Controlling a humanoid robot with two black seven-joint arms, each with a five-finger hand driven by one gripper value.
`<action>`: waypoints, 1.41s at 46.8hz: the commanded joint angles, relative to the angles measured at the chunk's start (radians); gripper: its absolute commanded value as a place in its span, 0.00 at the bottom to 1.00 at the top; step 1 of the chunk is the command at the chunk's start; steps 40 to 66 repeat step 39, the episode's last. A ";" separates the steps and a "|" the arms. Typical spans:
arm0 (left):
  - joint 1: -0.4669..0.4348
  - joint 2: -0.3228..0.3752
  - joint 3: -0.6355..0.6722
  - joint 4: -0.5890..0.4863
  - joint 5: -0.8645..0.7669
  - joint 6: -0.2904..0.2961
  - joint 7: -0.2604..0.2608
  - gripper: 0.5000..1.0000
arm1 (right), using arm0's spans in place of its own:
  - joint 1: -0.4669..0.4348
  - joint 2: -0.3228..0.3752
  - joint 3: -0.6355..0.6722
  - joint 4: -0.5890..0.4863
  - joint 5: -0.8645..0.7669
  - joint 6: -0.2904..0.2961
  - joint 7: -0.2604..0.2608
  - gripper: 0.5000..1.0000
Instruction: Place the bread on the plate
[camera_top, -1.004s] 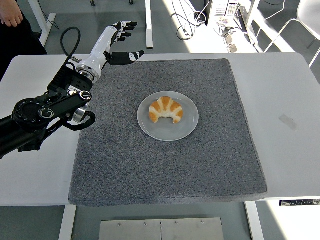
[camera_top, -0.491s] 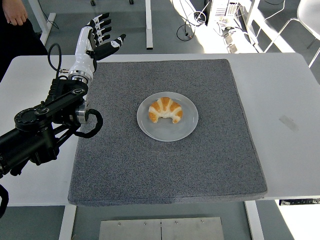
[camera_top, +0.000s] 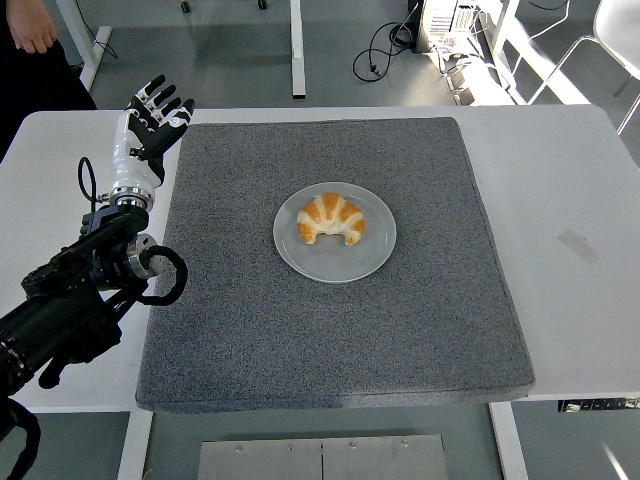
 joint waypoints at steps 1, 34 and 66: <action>-0.001 -0.018 0.000 0.036 -0.013 -0.039 -0.002 0.51 | 0.000 0.000 0.000 0.000 0.000 0.000 0.000 1.00; -0.001 -0.055 -0.069 0.128 -0.122 -0.205 -0.022 0.51 | 0.003 0.000 0.000 0.002 0.000 0.002 0.000 1.00; -0.001 -0.055 -0.069 0.128 -0.122 -0.205 -0.022 0.51 | -0.006 0.000 0.000 0.000 0.000 0.000 0.001 1.00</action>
